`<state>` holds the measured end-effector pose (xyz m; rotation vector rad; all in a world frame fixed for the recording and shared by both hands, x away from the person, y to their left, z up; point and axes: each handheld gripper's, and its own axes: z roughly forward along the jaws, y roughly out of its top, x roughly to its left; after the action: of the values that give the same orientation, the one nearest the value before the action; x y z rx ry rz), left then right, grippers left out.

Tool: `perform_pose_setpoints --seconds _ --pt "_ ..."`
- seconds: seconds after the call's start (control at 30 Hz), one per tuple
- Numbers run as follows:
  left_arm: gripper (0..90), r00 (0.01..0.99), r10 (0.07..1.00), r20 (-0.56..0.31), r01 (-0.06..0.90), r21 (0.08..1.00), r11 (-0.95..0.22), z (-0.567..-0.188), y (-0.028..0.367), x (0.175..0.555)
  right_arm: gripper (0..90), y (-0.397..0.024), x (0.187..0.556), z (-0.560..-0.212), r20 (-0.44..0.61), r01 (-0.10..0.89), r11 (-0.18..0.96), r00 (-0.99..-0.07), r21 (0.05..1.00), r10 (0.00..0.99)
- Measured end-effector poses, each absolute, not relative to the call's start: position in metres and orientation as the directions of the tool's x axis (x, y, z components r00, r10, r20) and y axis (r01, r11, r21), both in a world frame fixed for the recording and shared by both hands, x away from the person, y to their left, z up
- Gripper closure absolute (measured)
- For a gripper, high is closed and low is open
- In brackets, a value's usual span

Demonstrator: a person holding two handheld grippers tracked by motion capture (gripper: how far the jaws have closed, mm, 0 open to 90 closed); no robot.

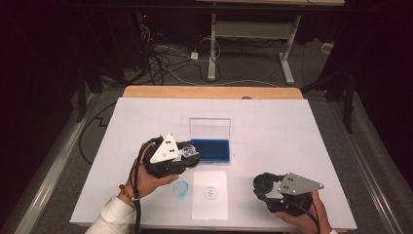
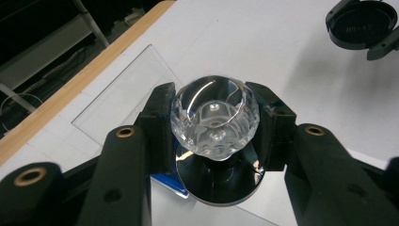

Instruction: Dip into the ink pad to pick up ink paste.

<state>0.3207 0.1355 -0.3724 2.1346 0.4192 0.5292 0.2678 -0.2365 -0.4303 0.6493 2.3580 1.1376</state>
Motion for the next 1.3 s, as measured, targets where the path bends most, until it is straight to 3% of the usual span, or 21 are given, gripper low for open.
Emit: perform_pose_setpoints --seconds 1.3 --pt "54.7 0.825 0.539 0.170 0.182 0.823 -0.538 -0.402 0.184 0.306 38.7 -0.227 0.279 -0.435 -0.139 0.255 0.545 -0.804 0.799 0.579"
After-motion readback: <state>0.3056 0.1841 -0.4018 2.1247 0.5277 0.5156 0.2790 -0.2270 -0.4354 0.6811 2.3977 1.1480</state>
